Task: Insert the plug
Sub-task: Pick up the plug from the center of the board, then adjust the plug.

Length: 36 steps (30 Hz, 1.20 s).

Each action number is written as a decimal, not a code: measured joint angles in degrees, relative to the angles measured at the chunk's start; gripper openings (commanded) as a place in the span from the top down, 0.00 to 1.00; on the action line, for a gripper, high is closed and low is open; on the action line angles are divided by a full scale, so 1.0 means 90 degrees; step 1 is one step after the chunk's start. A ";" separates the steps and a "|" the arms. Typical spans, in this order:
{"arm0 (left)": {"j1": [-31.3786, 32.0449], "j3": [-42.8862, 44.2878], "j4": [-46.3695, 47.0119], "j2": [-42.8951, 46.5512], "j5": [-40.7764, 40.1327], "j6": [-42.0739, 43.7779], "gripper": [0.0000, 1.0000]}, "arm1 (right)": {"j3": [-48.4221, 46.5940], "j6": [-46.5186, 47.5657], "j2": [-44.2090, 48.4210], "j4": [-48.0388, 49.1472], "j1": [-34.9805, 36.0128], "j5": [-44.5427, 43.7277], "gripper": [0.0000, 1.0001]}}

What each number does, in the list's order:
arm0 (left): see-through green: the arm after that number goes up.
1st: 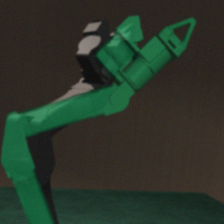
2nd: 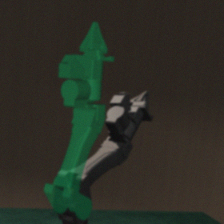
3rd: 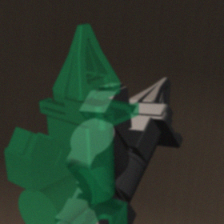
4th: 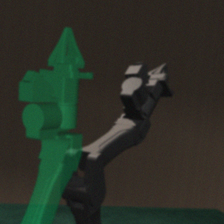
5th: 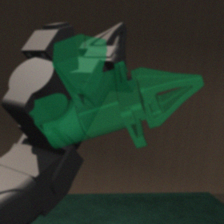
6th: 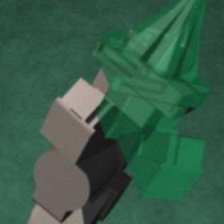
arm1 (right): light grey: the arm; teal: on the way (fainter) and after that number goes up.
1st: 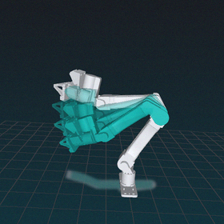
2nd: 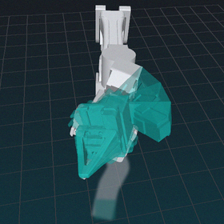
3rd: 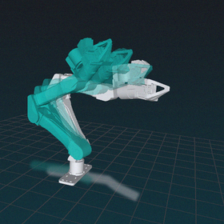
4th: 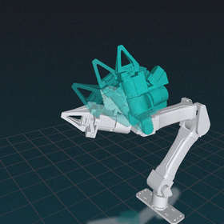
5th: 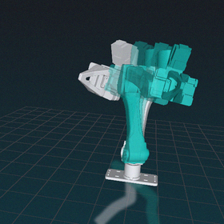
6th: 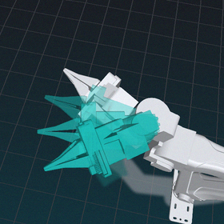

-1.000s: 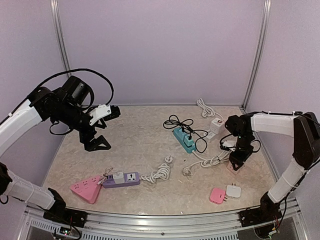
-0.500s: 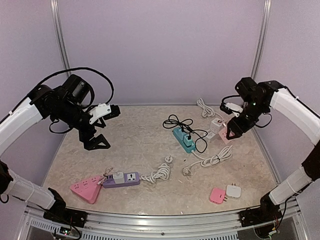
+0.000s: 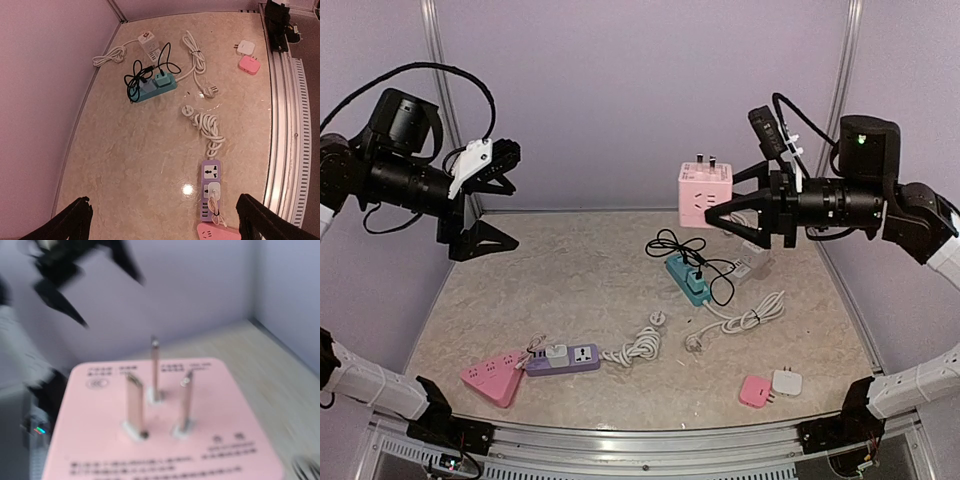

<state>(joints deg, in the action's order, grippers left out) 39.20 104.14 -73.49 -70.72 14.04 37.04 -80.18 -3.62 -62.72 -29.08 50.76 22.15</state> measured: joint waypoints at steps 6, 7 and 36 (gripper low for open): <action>0.0838 0.0610 -0.0250 0.0056 0.0372 0.0226 0.01 | -0.0051 0.0512 -0.0998 0.1523 0.1270 -0.0087 1.00; 0.0988 0.0750 -0.0257 -0.0036 0.0369 0.0223 0.01 | -0.0063 0.0602 -0.1117 0.1659 0.1370 -0.0134 1.00; 0.2290 0.1326 0.0661 -0.1141 0.0631 -0.0969 0.67 | -0.0236 0.1282 -0.1970 0.2888 0.1848 -0.0270 1.00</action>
<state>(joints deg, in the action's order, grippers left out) 59.81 116.07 -67.55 -80.99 19.73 28.32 -82.30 7.92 -80.44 -3.09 67.40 19.73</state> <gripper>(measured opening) 0.556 0.590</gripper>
